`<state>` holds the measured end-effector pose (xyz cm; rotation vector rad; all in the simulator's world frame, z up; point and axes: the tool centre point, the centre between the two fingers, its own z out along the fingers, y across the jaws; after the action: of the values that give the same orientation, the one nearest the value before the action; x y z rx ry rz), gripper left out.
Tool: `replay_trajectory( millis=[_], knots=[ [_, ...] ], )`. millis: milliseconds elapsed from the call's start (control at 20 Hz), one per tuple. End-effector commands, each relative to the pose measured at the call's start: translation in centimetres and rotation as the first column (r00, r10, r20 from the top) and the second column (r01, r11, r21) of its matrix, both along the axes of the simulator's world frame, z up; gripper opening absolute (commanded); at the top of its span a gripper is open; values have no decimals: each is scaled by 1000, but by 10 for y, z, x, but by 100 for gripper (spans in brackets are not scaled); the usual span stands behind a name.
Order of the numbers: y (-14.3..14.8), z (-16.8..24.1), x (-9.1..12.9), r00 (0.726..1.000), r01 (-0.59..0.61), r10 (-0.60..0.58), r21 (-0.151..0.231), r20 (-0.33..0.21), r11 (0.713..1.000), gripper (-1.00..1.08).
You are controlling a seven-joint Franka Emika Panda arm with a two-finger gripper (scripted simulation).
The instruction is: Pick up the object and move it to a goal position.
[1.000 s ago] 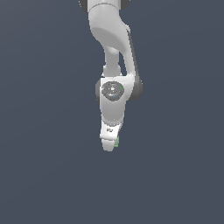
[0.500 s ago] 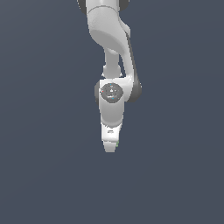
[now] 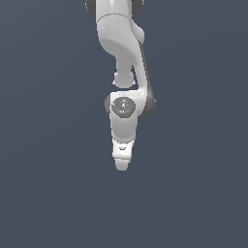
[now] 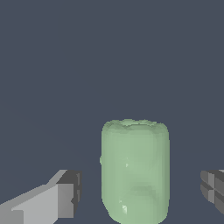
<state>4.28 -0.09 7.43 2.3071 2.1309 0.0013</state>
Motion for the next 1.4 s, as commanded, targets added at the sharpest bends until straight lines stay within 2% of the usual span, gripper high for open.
replay_trajectory(
  millis=[0,400,450,1050,1350],
  knots=[
    [0,-14,-1,1000,-2,2,0,-1,1000,100],
    [0,-33,0,1000,-3,3,0,-1,1000,100],
    [0,-33,0,1000,-3,3,0,-1,1000,-100],
    [1,-32,0,1000,-3,3,0,-1,1000,-100],
    [10,-14,-2,1000,-3,3,-1,-1,1000,-100]
  ],
)
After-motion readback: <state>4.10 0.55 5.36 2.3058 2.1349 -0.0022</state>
